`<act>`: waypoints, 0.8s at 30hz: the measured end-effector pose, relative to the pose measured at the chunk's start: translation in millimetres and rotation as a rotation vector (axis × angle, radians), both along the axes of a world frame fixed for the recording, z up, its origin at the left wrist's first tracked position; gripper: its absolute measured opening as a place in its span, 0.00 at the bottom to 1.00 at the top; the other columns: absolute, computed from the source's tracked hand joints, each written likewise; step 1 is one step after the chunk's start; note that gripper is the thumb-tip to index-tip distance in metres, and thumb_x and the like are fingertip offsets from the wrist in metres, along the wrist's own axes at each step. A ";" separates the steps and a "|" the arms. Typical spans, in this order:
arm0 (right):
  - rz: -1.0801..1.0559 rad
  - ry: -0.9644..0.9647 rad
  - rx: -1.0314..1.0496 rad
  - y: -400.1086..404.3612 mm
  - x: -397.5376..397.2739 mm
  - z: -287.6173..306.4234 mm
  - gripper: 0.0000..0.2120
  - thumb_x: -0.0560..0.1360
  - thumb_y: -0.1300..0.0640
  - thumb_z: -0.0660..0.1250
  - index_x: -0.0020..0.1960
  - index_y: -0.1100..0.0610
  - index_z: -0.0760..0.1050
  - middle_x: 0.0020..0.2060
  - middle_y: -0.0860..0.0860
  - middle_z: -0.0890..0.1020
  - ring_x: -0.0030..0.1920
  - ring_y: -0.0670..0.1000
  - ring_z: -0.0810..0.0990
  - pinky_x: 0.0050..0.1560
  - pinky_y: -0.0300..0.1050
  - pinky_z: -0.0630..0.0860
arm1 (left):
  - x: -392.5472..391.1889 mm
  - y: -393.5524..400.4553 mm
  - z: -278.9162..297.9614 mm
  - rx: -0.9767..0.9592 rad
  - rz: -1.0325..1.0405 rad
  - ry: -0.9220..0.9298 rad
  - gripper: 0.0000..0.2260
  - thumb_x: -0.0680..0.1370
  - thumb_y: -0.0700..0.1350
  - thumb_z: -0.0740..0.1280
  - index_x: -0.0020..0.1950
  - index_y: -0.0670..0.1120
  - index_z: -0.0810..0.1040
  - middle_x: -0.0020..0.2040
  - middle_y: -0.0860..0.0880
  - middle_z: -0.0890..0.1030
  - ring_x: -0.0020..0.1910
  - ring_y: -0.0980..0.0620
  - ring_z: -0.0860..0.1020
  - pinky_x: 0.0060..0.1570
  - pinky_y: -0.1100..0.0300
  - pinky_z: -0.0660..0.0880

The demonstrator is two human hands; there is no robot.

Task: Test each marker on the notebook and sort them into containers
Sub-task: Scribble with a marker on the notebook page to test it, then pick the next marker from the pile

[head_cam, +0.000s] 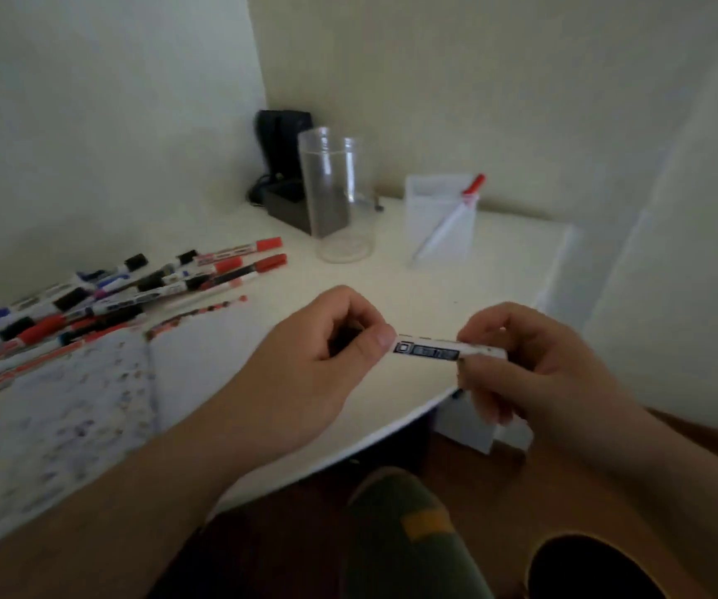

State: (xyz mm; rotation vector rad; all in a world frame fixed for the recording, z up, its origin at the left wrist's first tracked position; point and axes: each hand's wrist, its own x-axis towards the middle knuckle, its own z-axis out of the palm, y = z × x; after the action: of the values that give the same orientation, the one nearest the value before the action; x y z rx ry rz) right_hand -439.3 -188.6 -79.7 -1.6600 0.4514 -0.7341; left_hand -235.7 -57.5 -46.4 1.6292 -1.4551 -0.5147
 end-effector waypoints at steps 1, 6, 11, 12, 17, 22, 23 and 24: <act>-0.085 -0.039 0.100 0.1 -34.0 -10.1 0.11 0.70 0.55 0.80 0.47 0.52 0.80 0.35 0.60 0.82 0.30 0.57 0.76 0.30 0.43 0.74 | -29.1 -10.4 -7.5 0.001 -0.048 0.082 0.04 0.80 0.53 0.65 0.49 0.55 0.77 0.36 0.53 0.79 0.35 0.56 0.77 0.39 0.60 0.77; -0.412 0.012 0.553 7.2 -184.2 -94.4 0.30 0.56 0.42 0.86 0.50 0.56 0.82 0.36 0.61 0.79 0.31 0.57 0.76 0.30 0.45 0.74 | -160.3 -65.9 -99.5 0.279 -0.244 0.323 0.04 0.81 0.48 0.67 0.51 0.57 0.80 0.40 0.47 0.82 0.39 0.48 0.81 0.43 0.51 0.80; -0.737 0.224 0.979 35.5 -248.1 -234.1 0.07 0.80 0.65 0.68 0.57 0.64 0.79 0.39 0.62 0.83 0.29 0.56 0.75 0.33 0.47 0.68 | -225.3 -101.9 -238.1 0.843 -0.252 0.406 0.10 0.83 0.40 0.63 0.57 0.53 0.80 0.45 0.47 0.81 0.38 0.53 0.77 0.39 0.59 0.75; -0.768 0.246 1.043 43.0 -251.5 -258.1 0.07 0.80 0.66 0.68 0.58 0.64 0.79 0.38 0.62 0.83 0.28 0.56 0.75 0.33 0.46 0.68 | -233.4 -103.8 -256.2 0.964 -0.243 0.418 0.12 0.83 0.38 0.62 0.61 0.51 0.79 0.48 0.46 0.81 0.39 0.53 0.77 0.38 0.61 0.74; -0.850 0.238 1.276 50.5 -258.3 -315.7 0.26 0.72 0.73 0.74 0.67 0.59 0.74 0.52 0.63 0.83 0.33 0.59 0.82 0.37 0.50 0.77 | -254.9 -106.5 -305.5 1.228 -0.272 0.341 0.30 0.81 0.32 0.61 0.79 0.57 0.65 0.64 0.39 0.77 0.52 0.49 0.80 0.50 0.61 0.79; -0.692 0.239 1.201 24.8 -221.7 -272.5 0.24 0.75 0.71 0.72 0.69 0.61 0.73 0.48 0.66 0.84 0.38 0.61 0.81 0.38 0.52 0.76 | -236.1 -125.7 -270.3 1.080 -0.250 0.335 0.24 0.82 0.38 0.62 0.76 0.54 0.69 0.71 0.46 0.72 0.61 0.49 0.76 0.57 0.56 0.77; -0.620 0.207 1.145 17.9 -207.2 -249.6 0.18 0.78 0.70 0.70 0.67 0.62 0.75 0.45 0.66 0.85 0.35 0.60 0.80 0.36 0.51 0.75 | -229.4 -129.7 -249.9 0.989 -0.252 0.335 0.20 0.82 0.41 0.63 0.74 0.55 0.72 0.68 0.49 0.75 0.59 0.52 0.76 0.55 0.59 0.77; -0.554 0.182 1.069 10.1 -190.9 -223.6 0.13 0.80 0.68 0.68 0.64 0.62 0.76 0.41 0.65 0.85 0.33 0.59 0.78 0.34 0.49 0.74 | -219.8 -132.5 -223.3 0.888 -0.249 0.341 0.18 0.82 0.44 0.64 0.71 0.56 0.74 0.64 0.52 0.77 0.58 0.55 0.77 0.54 0.61 0.77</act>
State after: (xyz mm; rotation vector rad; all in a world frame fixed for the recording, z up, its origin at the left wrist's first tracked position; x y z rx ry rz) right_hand -630.3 -178.5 -303.3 -0.5786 1.2131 -0.5578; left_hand -455.4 -190.0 -269.7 1.8644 -1.2299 -1.6724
